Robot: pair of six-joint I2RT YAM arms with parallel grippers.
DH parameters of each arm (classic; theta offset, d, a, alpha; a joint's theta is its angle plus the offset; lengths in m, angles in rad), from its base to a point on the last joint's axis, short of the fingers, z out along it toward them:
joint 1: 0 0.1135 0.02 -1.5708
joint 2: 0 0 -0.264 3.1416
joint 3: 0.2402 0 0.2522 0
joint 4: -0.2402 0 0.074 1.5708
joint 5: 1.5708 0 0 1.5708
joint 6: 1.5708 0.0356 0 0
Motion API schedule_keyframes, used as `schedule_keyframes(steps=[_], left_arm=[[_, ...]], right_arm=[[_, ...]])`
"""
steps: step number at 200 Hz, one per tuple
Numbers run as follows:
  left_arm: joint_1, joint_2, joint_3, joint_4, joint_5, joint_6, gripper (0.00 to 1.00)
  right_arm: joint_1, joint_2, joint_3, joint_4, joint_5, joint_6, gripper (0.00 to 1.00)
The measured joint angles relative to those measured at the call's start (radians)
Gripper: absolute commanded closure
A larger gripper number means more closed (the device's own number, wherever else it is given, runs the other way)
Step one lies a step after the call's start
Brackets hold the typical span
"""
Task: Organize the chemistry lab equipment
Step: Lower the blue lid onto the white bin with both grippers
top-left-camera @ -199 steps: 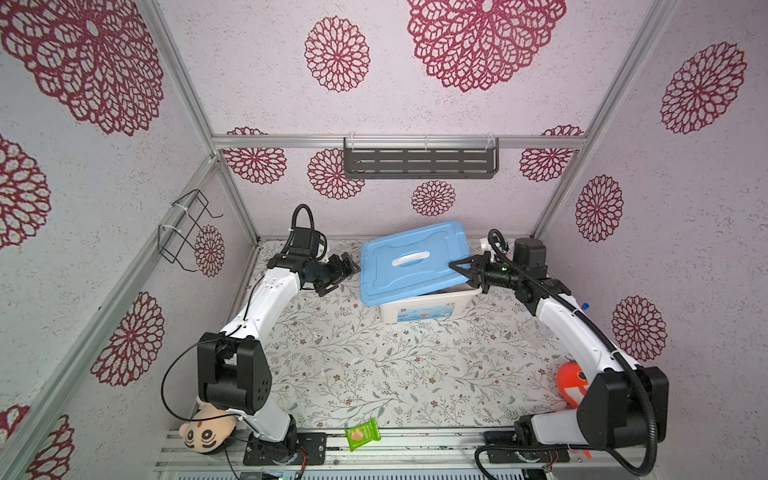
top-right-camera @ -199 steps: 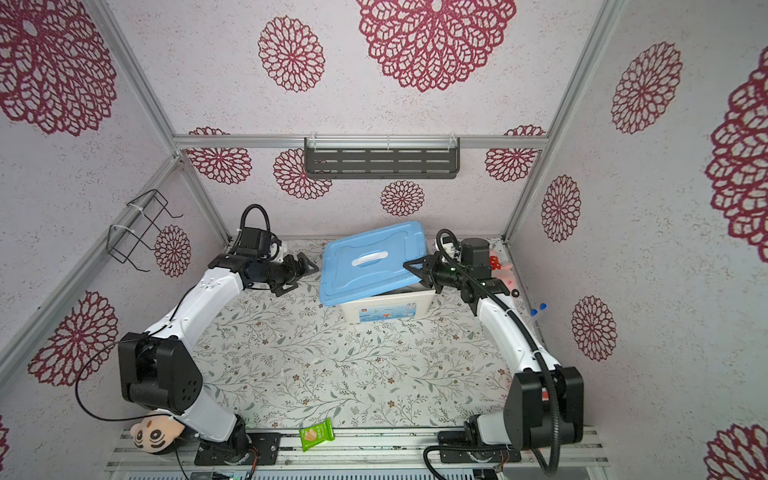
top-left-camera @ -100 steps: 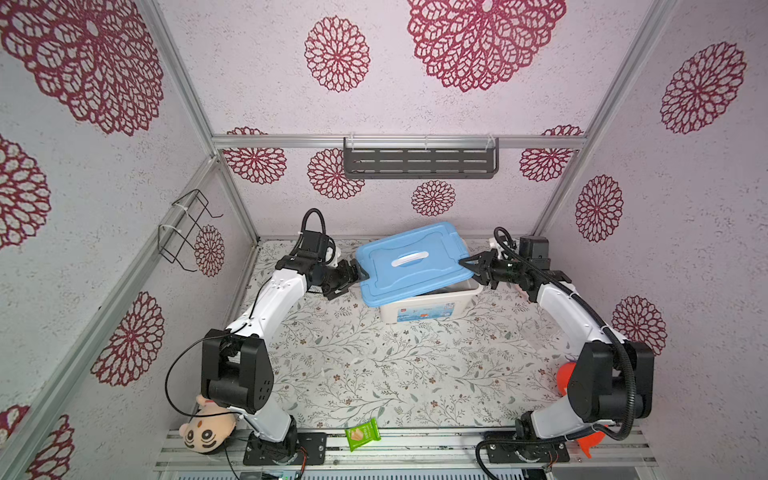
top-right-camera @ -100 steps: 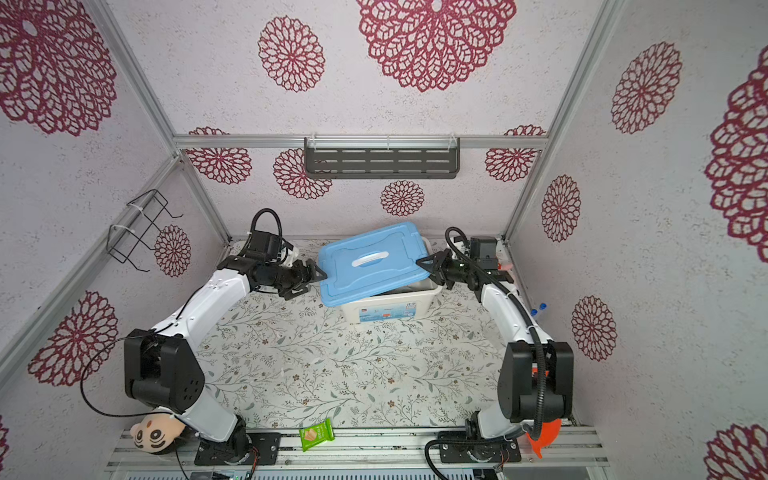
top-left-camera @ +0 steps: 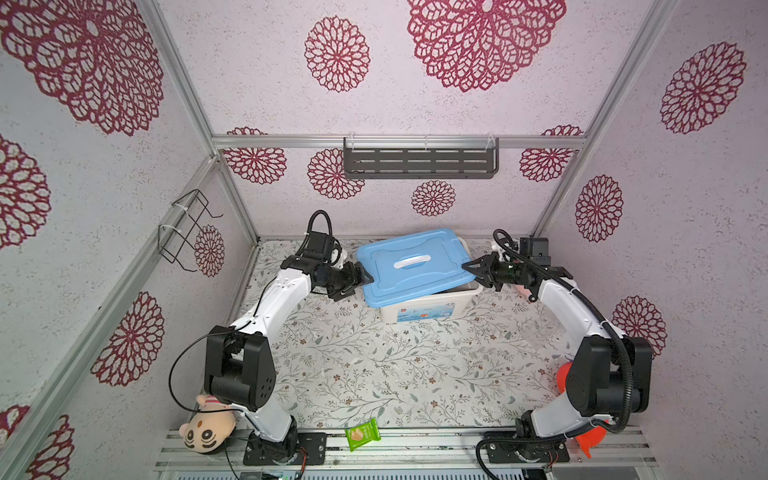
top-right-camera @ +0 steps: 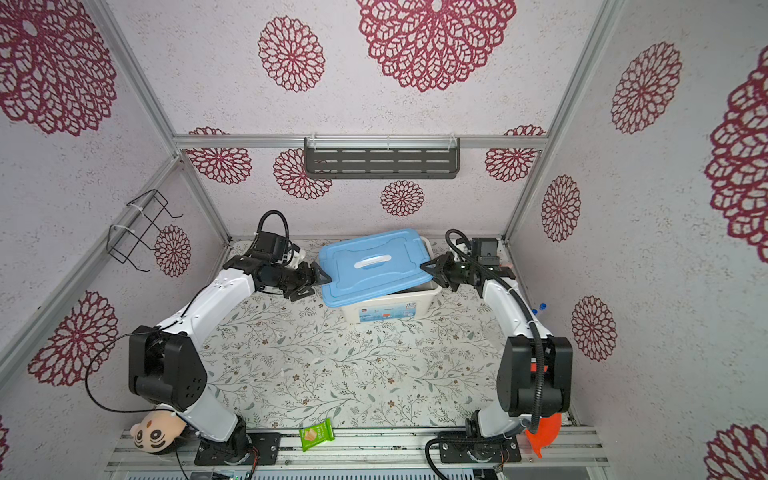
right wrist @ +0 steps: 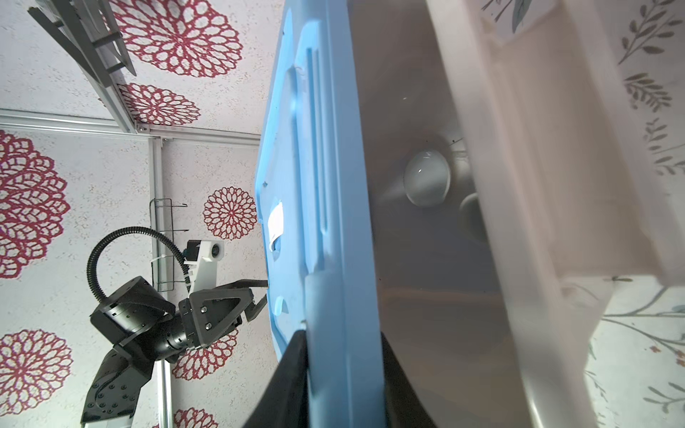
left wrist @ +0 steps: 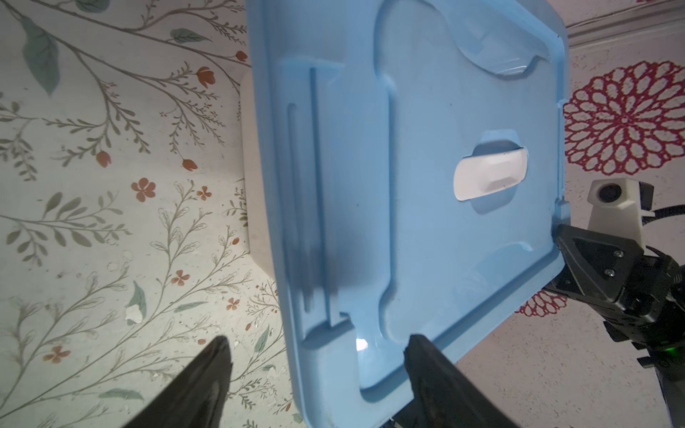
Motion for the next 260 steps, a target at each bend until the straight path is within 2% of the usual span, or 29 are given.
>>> schedule_keyframes(steps=[69,96,136,171,223,249,260], left_arm=[[-0.037,-0.004,-0.004,0.042,0.009,-0.051,0.34],[-0.04,-0.007,-0.021,0.064,0.008,-0.08,0.23],[-0.044,-0.024,-0.056,0.104,-0.027,-0.094,0.2],[-0.047,-0.023,-0.121,0.183,-0.003,-0.116,0.25],[-0.055,-0.024,-0.123,0.233,0.004,-0.143,0.36],[-0.055,-0.025,-0.12,0.234,0.009,-0.139,0.49],[-0.055,-0.024,-0.109,0.225,0.012,-0.132,0.5]], right_arm=[[-0.002,-0.039,-0.105,0.216,-0.024,0.08,0.71],[-0.002,-0.046,-0.133,0.221,-0.006,0.074,0.71],[-0.002,-0.066,-0.158,0.22,0.003,0.071,0.71],[-0.002,-0.069,-0.16,0.221,0.013,0.071,0.71],[-0.002,-0.071,-0.17,0.222,0.023,0.071,0.69],[-0.004,-0.077,-0.17,0.225,0.041,0.071,0.69],[-0.007,-0.083,-0.17,0.229,0.048,0.071,0.69]])
